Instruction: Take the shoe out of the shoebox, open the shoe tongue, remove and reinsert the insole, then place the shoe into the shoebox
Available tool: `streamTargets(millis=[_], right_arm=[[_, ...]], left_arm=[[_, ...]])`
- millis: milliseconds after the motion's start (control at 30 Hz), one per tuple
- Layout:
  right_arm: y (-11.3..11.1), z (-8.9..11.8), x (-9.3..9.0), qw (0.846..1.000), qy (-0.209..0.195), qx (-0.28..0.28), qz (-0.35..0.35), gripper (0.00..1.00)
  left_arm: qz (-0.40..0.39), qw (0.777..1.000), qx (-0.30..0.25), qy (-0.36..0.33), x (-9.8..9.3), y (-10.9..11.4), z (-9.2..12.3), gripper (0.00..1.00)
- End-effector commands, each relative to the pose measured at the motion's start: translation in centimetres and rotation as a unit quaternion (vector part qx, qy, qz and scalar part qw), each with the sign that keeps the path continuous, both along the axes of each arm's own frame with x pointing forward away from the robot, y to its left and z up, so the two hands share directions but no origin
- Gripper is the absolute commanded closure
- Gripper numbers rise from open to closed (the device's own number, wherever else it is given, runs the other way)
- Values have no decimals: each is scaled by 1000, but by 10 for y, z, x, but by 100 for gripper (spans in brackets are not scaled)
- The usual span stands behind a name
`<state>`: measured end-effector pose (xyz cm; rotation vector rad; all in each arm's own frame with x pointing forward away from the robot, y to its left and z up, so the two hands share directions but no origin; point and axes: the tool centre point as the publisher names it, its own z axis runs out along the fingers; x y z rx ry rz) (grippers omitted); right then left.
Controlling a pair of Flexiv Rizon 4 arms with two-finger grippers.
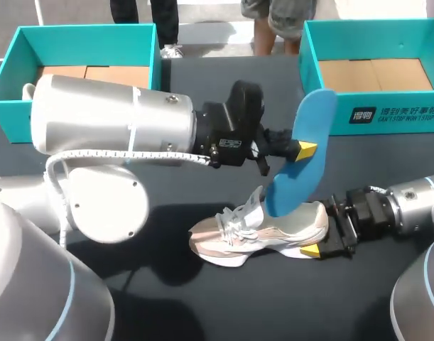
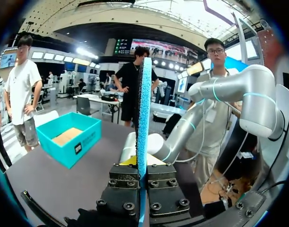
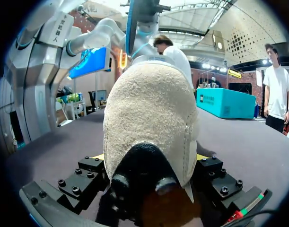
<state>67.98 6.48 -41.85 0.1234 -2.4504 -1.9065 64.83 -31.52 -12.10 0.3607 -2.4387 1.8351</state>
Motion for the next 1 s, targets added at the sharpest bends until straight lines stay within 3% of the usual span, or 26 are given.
streamTargets(millis=[33,200,433,567,767,1000], right_arm=[[3,-3,-1,1000,0,-2,-1,100],[3,-3,-1,1000,0,-2,-1,100],[3,-3,-1,1000,0,-2,-1,100],[3,-3,-1,1000,0,-2,-1,100],[3,-3,-1,1000,0,-2,-1,100],[3,-3,-1,1000,0,-2,-1,100]], left_arm=[[-58,992,-108,25,-4,4,2,100],[-81,985,-137,62,-15,10,20,100],[-108,981,-129,94,-27,16,50,100],[-117,979,-115,122,-34,30,66,100],[-111,979,-81,151,-40,50,89,100],[-72,963,-109,236,-45,67,116,100]])
